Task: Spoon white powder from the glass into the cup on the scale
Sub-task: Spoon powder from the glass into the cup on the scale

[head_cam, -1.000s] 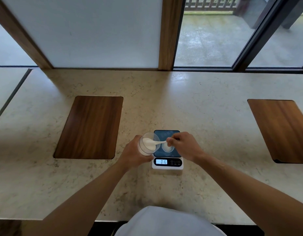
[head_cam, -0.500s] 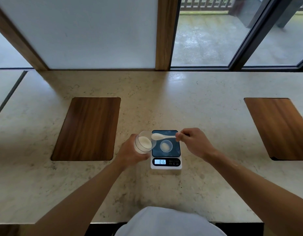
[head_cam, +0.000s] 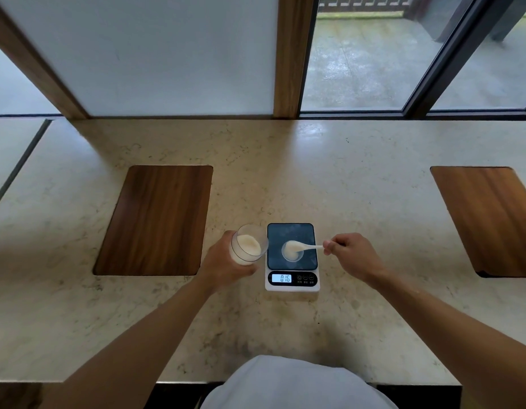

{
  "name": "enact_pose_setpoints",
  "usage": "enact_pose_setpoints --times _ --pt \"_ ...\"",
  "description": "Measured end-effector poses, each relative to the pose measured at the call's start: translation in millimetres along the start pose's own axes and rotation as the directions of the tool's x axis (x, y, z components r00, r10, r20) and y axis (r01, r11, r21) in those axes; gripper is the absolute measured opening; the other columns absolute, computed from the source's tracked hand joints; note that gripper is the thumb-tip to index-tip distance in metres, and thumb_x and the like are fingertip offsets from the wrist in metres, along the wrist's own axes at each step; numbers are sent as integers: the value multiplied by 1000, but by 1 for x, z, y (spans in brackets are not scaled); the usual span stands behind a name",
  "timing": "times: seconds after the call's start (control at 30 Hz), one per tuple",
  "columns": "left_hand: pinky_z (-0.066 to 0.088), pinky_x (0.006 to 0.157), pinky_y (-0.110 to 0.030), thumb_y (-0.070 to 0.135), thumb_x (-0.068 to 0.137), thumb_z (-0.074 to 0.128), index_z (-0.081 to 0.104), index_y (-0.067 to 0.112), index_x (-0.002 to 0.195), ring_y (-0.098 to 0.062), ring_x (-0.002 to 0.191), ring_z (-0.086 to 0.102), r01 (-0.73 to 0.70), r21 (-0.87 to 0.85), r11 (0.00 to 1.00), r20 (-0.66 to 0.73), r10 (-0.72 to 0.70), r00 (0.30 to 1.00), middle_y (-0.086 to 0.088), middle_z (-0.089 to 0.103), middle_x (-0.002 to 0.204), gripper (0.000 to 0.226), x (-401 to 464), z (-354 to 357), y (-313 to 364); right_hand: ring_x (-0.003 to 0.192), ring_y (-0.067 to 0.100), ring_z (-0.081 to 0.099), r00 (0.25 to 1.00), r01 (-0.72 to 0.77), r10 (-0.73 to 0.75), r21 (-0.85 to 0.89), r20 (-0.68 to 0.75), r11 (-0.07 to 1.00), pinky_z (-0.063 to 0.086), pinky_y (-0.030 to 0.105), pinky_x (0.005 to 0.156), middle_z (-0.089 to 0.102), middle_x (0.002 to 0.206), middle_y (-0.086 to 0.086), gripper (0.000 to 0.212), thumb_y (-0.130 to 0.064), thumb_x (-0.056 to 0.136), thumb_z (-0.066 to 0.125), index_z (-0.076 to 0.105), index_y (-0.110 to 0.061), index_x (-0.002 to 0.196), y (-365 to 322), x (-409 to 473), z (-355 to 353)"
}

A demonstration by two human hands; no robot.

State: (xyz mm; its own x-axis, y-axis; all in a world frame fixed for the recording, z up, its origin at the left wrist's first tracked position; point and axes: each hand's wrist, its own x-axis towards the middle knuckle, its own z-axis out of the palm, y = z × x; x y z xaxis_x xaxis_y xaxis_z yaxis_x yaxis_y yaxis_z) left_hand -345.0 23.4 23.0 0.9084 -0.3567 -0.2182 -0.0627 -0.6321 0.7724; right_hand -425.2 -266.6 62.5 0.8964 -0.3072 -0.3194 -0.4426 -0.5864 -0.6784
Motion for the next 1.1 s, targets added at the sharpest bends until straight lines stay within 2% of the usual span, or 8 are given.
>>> enact_pose_setpoints --times 0.1,0.2,0.33,0.43,0.6,0.73,0.9,1.1 --pt "52 89 -29 30 64 95 46 23 136 -17 109 61 11 -9 1000 4 -11 1000 5 60 123 87 0 0 -1 44 -1 47 1000 -25 25 -24 6 999 30 21 48 53 50 -16 31 -28 98 59 76 -17 75 5 3 4" --pt "52 88 -28 32 63 95 46 26 135 -17 108 61 20 -12 1000 11 -19 1000 7 60 122 88 1 1 -5 47 3 48 1000 -26 26 -71 4 997 31 23 47 58 54 -12 31 -28 98 59 76 -19 74 6 7 8" --pt "53 87 -28 35 61 95 46 27 134 -16 106 61 22 -8 1000 11 -22 1000 8 60 121 88 3 2 -8 49 12 52 1000 -25 26 -116 10 993 35 24 47 66 61 -3 32 -28 98 58 75 -15 75 5 11 12" --pt "51 83 -23 36 61 95 47 28 133 -15 105 62 17 -14 1000 5 -17 1000 8 61 119 87 3 2 -9 50 11 54 1000 -26 26 -132 -2 991 35 22 48 65 62 -4 32 -28 99 57 76 -11 80 3 14 15" --pt "53 86 -27 38 61 94 45 30 133 -15 105 62 13 -13 1000 7 -13 1000 8 61 119 87 5 3 -10 48 11 52 1000 -12 10 -180 -14 984 36 22 47 65 61 -2 33 -28 100 56 75 -11 79 0 16 19" --pt "55 89 -31 38 61 94 44 31 133 -16 105 61 6 -7 1000 7 -6 1000 8 60 120 88 5 3 -11 49 12 54 998 49 -54 -250 -14 967 36 22 47 63 60 -3 32 -27 100 55 74 -10 81 -5 16 20" --pt "51 80 -20 46 56 91 43 38 128 -10 100 62 9 -17 1000 5 -9 1000 15 60 114 86 5 4 -12 47 9 53 987 141 -160 -355 -24 924 32 21 44 56 56 -8 29 -26 100 56 72 -10 83 -9 12 21" --pt "50 82 -21 45 57 92 42 41 127 -9 102 62 0 -20 1000 5 0 1000 17 59 115 86 3 5 -13 48 12 50 947 275 -320 -471 -16 838 29 23 42 55 62 -3 29 -25 101 53 66 -9 80 -11 5 21"
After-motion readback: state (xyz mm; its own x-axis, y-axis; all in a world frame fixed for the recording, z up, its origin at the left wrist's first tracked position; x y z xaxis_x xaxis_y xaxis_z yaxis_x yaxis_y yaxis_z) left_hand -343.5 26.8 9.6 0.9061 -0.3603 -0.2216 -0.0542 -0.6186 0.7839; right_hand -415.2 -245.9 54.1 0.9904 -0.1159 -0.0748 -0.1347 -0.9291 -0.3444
